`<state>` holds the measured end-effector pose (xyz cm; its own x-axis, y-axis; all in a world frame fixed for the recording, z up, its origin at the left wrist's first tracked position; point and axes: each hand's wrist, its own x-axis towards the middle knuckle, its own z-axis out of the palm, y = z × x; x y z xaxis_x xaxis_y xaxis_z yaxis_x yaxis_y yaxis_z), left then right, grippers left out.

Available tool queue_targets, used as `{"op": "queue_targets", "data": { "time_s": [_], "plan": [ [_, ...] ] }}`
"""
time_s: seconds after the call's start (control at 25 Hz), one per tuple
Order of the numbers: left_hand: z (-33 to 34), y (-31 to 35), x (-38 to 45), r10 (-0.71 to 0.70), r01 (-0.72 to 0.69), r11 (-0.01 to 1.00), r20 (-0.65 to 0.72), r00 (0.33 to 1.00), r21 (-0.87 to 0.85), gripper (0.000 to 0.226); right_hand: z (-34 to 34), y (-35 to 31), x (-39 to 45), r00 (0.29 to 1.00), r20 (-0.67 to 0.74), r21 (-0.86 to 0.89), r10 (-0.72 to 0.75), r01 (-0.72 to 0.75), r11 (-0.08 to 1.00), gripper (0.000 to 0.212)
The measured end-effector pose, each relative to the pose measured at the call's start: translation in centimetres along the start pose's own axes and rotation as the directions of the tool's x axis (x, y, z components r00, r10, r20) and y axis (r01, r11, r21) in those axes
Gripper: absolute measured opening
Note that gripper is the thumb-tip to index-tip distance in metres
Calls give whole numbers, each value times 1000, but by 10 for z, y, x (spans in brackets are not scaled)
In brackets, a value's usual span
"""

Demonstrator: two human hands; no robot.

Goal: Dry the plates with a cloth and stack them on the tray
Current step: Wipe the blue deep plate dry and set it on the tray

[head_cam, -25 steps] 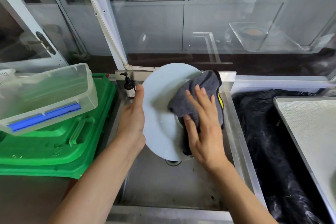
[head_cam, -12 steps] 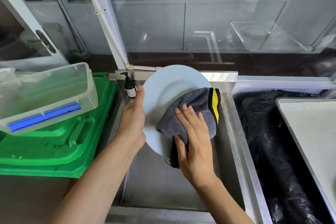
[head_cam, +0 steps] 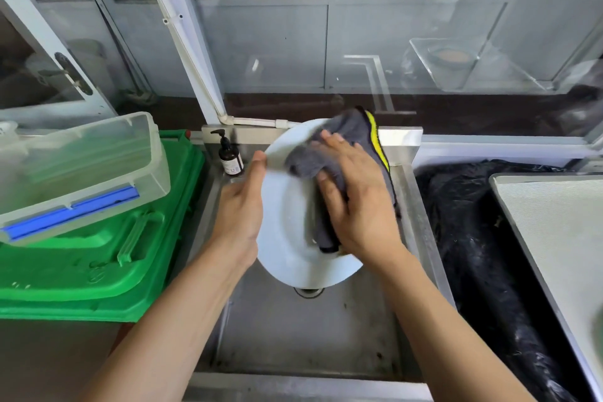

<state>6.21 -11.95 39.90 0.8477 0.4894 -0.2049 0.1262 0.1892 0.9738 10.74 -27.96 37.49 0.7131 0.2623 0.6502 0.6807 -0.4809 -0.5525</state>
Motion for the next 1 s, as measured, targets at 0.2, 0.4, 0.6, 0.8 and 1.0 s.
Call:
{"op": "queue_targets", "data": {
  "time_s": [0.2, 0.4, 0.6, 0.8, 1.0],
  "plan": [
    [-2, 0, -2, -20, 16, 999, 65, 998, 51, 47, 2, 5, 1, 898, -58, 144, 436, -424, 894, 45],
    [-1, -4, 1, -20, 18, 998, 38, 999, 54, 46, 6, -1, 7, 993, 109, 5, -46, 45, 999, 42],
    [-2, 0, -2, -39, 36, 999, 72, 997, 35, 42, 3, -4, 5, 987, -4, 39, 163, -163, 986, 42],
    [-4, 2, -4, -74, 74, 997, 23, 997, -23, 44, -2, 11, 2, 994, -14, 20, 112, -112, 994, 43],
    [-7, 12, -1, -133, 134, 986, 21, 991, -103, 37, -6, 30, -41, 813, -145, 322, 565, -501, 803, 48]
  ]
}}
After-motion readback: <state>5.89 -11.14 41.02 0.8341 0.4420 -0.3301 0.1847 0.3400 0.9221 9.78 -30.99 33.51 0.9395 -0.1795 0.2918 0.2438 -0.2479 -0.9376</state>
